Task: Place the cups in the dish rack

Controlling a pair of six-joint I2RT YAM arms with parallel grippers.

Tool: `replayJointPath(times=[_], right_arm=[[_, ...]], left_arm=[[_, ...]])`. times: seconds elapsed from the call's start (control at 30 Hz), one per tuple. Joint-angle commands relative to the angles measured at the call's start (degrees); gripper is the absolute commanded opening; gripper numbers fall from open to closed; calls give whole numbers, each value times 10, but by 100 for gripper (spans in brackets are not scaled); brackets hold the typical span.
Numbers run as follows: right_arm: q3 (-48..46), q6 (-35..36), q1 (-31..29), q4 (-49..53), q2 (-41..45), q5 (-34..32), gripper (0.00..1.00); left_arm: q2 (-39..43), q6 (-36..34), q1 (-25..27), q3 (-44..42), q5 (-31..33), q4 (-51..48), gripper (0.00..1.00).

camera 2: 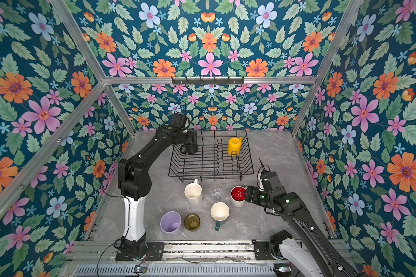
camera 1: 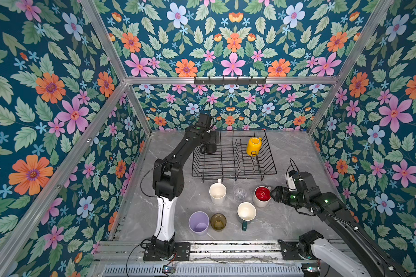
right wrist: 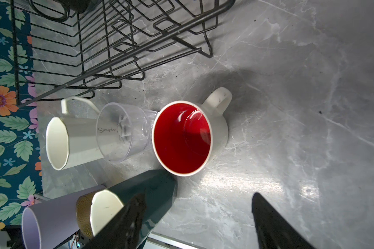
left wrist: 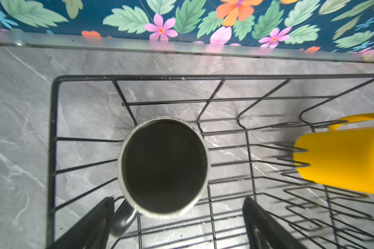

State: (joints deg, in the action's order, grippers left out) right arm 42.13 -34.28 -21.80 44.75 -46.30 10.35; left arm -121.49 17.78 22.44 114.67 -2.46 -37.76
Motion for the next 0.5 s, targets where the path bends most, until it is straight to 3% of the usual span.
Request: replayJointPath(times=[0.0, 0.27, 0.47], right_arm=[[-2, 8, 0, -7, -8, -9, 76], [-12, 5, -2, -26, -38, -2, 69], [-10, -6, -22, -44, -78, -27, 66]], left_arm=[[32, -4, 0, -21, 4, 33, 94], [160, -8, 1, -122, 4, 108, 94], [283, -24, 0, -246, -5, 201, 95]])
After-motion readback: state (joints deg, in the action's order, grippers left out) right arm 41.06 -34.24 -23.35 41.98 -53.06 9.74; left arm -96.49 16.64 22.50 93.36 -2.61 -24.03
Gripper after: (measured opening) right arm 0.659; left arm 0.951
